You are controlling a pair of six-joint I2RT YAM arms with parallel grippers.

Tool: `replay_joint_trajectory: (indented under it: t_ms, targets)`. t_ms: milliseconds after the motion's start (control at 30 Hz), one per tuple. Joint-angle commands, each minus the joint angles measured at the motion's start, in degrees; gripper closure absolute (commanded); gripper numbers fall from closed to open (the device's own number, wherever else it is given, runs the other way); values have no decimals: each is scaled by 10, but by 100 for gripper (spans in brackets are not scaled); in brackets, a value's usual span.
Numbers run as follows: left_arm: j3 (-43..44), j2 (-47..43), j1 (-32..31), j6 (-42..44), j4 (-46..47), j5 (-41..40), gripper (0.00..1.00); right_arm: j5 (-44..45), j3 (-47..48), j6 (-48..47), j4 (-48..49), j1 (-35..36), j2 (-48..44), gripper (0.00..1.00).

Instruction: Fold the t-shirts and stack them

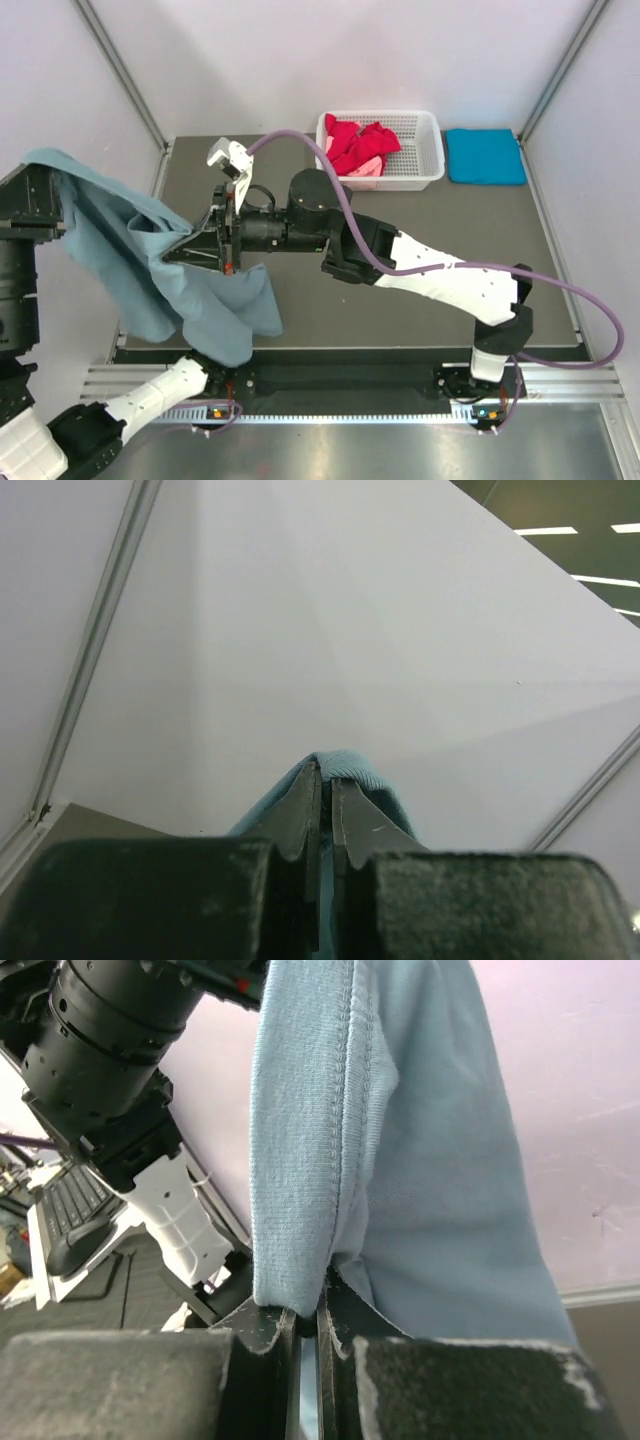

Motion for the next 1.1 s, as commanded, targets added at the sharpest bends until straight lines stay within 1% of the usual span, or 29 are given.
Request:
replay_joint_trajectory:
  t_ms: [0, 67, 100, 133, 167, 200, 233, 267, 300, 333, 400, 433, 467, 500, 533, 567, 600, 633, 667, 700, 733, 767, 833, 867, 933, 967, 1000, 1033, 1067]
  targets:
    - [-11, 62, 0, 44, 62, 27, 100, 14, -40, 7, 9, -3, -58, 100]
    - [-38, 91, 0, 41, 87, 68, 100, 38, -122, 11, 14, -21, -95, 100]
    - [-50, 115, 0, 39, 96, 84, 100, 65, -153, 19, 20, -30, -136, 100]
    - [-57, 129, 0, 28, 105, 100, 100, 78, -219, 34, 23, -54, -159, 100]
    - [-72, 145, 0, 24, 110, 119, 100, 87, -256, 46, 27, -70, -183, 100]
    - [-82, 161, 0, 20, 118, 165, 100, 98, -293, 58, 31, -85, -232, 100]
    - [-97, 193, 0, 17, 147, 184, 100, 104, -365, 76, 29, -117, -257, 100]
    - [-129, 208, 0, 10, 159, 205, 100, 123, -399, 84, 19, -134, -282, 100]
    - [-143, 245, 0, 9, 173, 241, 100, 131, -432, 90, -2, -150, -334, 100]
    - [-157, 266, 0, 7, 187, 262, 100, 143, -489, 92, -22, -179, -361, 100]
    - [-183, 311, 1, 3, 227, 291, 100, 199, -531, 88, -72, -206, -430, 100]
    - [-185, 361, 0, -6, 237, 322, 100, 213, -565, 89, -132, -239, -450, 100]
    - [-188, 387, 0, -12, 266, 340, 100, 231, -582, 89, -155, -257, -471, 100]
    - [-188, 438, 0, -20, 279, 355, 100, 240, -598, 86, -183, -275, -509, 100]
    - [-177, 463, 0, -42, 288, 379, 100, 254, -623, 81, -234, -317, -537, 100]
    - [-167, 490, -1, -50, 290, 390, 100, 254, -633, 78, -265, -340, -538, 100]
    - [-151, 542, -2, -56, 276, 396, 100, 259, -641, 73, -288, -365, -557, 100]
    - [-114, 566, -6, -63, 262, 393, 78, 260, -658, 61, -323, -413, -563, 100]
    - [-92, 587, -7, -63, 248, 389, 66, 262, -665, 57, -340, -437, -570, 100]
    - [-69, 624, -8, -64, 192, 377, 59, 267, -670, 54, -358, -459, -568, 100]
    - [-47, 637, -10, -62, 168, 368, 54, 267, -674, 45, -376, -501, -564, 100]
    - [-20, 644, -10, -57, 147, 339, 41, 274, -673, 41, -406, -519, -551, 100]
    - [-8, 638, -9, -44, 93, 319, 27, 300, -673, 48, -439, -553, -535, 100]
    - [-6, 631, -8, -42, 75, 296, 23, 310, -675, 48, -454, -564, -521, 86]
    - [-24, 590, -8, -41, 29, 281, 21, 318, -678, 45, -455, -582, -510, 68]
    - [-59, 573, -8, -44, 16, 269, 21, 317, -678, 39, -453, -586, -500, 52]
    - [-83, 533, -8, -49, 2, 264, 21, 318, -677, 34, -443, -586, -494, 43]
    - [-139, 513, -8, -62, -10, 258, 21, 317, -673, 26, -437, -587, -487, 37]
    - [-171, 471, -8, -71, -38, 248, 21, 314, -669, 20, -435, -586, -469, 28]
